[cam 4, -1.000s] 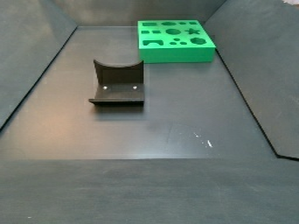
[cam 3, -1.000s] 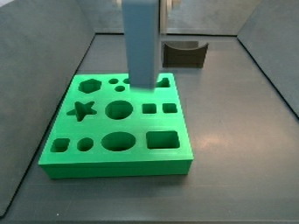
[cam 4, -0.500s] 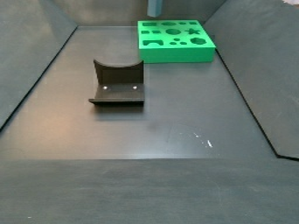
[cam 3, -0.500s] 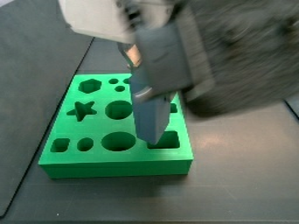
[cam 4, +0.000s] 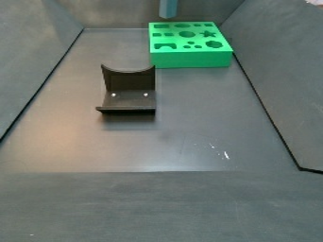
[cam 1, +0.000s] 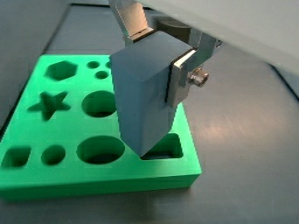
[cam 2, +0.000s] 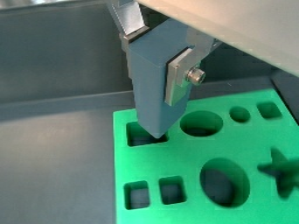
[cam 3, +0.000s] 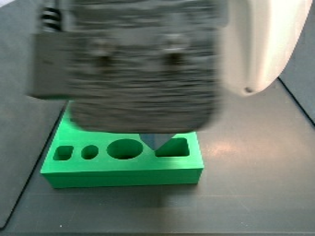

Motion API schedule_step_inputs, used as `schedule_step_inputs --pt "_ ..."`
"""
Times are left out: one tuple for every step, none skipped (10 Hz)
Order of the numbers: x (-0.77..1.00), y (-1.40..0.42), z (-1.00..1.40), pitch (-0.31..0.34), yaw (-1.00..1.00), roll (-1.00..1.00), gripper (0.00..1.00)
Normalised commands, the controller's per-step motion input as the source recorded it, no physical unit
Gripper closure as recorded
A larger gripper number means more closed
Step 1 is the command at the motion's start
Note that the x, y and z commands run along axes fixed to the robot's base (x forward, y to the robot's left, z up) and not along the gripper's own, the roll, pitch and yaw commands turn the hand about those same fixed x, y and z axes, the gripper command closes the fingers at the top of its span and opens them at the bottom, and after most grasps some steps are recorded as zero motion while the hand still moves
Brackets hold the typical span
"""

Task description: Insert the rectangle object.

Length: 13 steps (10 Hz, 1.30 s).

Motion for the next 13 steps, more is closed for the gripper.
schedule_step_inputs --pt "0.00 0.00 0.00 -0.011 -1.00 0.05 1.00" --pt "0.00 0.00 0.00 -0.027 -1.00 0.06 1.00" --pt "0.04 0.00 0.00 -0.047 -1.00 0.07 1.00" --pt "0.00 0.00 0.00 -0.046 -1.00 0.06 1.00" --pt "0.00 0.00 0.00 -0.039 -1.00 0.06 1.00" --pt "0.00 0.00 0.00 -0.037 -1.00 0.06 1.00" --pt "0.00 0.00 0.00 -0.034 -1.00 0.06 1.00" --pt "0.00 0.00 0.00 -0.034 -1.00 0.06 1.00" --pt "0.20 -0.03 -0.09 0.000 -0.87 0.05 1.00" --pt "0.33 -0.13 -0.03 0.023 -0.39 0.09 1.00" --pt "0.04 0.00 0.00 0.030 0.00 0.00 1.00" --pt "0.37 -0.02 -0.52 0.054 0.00 0.06 1.00" --pt "0.56 -0.01 -0.63 0.086 -0.02 0.10 1.00"
